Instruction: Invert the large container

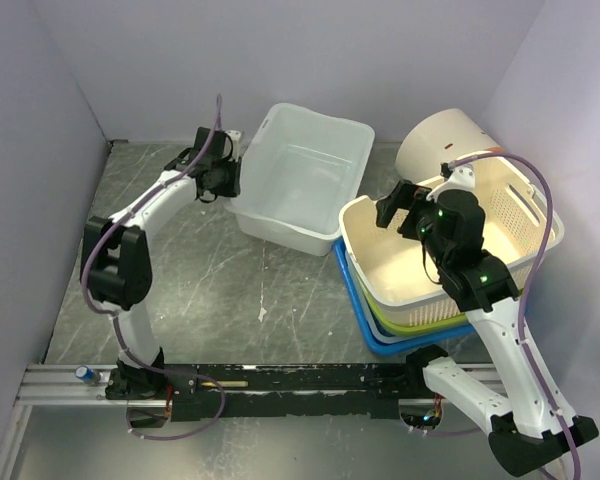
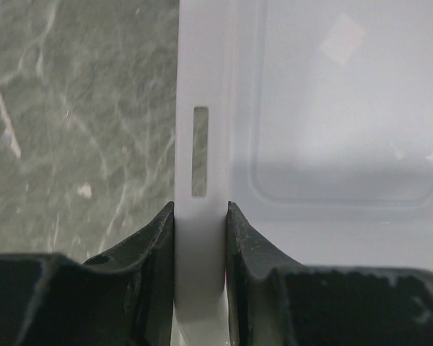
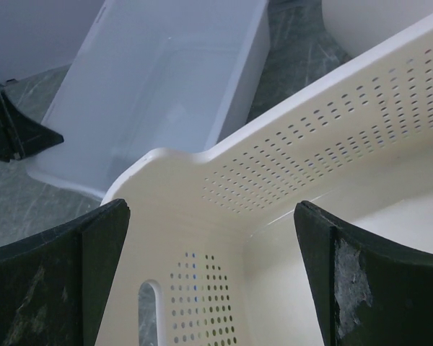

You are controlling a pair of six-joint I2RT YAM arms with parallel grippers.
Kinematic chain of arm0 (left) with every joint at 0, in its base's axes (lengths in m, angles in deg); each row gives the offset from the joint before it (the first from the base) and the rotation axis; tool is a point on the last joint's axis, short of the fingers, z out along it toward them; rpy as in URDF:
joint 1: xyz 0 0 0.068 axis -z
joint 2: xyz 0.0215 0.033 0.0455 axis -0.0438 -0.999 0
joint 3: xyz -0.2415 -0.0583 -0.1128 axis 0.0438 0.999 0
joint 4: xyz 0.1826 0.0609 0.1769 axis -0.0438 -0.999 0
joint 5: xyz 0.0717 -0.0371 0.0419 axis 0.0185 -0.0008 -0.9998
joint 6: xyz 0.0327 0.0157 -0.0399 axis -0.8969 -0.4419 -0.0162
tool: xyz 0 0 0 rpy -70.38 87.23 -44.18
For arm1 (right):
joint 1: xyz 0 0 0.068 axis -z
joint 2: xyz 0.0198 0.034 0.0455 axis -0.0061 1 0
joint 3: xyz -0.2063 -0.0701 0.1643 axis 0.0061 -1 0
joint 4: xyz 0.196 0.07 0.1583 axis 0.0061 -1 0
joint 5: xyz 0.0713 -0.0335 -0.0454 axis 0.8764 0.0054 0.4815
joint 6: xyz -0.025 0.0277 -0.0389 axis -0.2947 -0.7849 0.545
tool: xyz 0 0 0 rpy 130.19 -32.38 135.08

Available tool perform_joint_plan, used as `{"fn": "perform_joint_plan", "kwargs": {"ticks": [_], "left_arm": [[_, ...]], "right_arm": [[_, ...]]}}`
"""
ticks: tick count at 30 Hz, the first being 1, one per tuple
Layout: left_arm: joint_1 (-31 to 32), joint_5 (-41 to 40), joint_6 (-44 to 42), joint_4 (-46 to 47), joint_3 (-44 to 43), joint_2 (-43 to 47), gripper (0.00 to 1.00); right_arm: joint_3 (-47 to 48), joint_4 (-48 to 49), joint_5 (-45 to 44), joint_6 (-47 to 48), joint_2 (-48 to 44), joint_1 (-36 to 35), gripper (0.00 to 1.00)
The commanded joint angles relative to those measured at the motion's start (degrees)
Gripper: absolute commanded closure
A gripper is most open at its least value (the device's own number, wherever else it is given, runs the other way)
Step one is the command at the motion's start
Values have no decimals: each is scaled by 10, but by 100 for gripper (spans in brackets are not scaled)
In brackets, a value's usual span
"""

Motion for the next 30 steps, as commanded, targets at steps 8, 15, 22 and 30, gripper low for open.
{"fn": "perform_joint_plan", "kwargs": {"ticks": [8, 15, 22, 30], "left_arm": [[-2, -162, 84, -131, 209, 254, 79], [-2, -107, 85, -178, 282, 378, 52], [-2, -77, 93, -196, 262, 372, 16], [-120, 69, 78, -220, 134, 313, 0]], "right_arm": [[-16, 43, 39, -2, 7, 4, 0], [-20, 41, 48, 2, -2, 4, 0], [-7, 20, 47, -10, -23, 4, 0], [-11, 10, 36, -38, -66, 4, 0]]}}
